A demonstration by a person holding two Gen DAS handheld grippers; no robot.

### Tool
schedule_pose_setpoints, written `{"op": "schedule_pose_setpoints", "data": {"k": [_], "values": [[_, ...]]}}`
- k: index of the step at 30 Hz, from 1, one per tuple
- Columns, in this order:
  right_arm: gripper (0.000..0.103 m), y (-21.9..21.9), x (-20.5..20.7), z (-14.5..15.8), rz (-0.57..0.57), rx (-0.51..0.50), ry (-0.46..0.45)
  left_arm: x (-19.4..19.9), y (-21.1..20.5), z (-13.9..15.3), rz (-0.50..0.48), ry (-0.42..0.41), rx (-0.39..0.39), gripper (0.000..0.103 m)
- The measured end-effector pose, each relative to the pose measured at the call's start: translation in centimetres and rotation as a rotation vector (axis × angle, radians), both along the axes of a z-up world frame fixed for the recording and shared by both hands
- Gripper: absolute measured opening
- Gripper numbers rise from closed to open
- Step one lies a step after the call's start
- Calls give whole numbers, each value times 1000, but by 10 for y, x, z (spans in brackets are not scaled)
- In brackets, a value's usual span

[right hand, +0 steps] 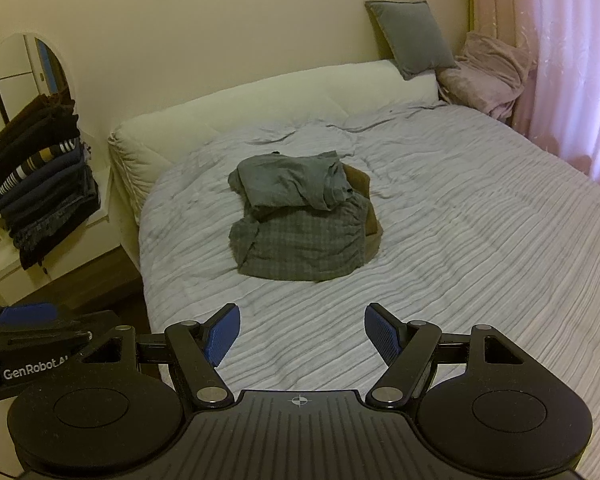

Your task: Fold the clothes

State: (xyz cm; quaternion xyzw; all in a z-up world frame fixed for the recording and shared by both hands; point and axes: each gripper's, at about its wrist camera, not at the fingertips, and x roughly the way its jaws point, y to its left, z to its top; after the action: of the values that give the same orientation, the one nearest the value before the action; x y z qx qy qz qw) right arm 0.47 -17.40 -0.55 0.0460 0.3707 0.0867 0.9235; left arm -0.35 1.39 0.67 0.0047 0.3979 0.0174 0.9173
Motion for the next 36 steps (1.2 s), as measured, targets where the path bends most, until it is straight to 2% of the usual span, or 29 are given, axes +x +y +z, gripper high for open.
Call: {"op": "schedule_pose_setpoints", "data": {"k": [16, 26, 36], "values": [[73, 18, 6, 13, -13, 2, -48, 0, 16, 16, 7, -101, 17, 64], [73, 26, 18, 16, -32, -8, -60, 20, 17, 13, -11, -95, 15, 64], [73, 22, 41, 6, -59, -13, -41, 49, 15, 5, -41, -74, 21, 64]]}}
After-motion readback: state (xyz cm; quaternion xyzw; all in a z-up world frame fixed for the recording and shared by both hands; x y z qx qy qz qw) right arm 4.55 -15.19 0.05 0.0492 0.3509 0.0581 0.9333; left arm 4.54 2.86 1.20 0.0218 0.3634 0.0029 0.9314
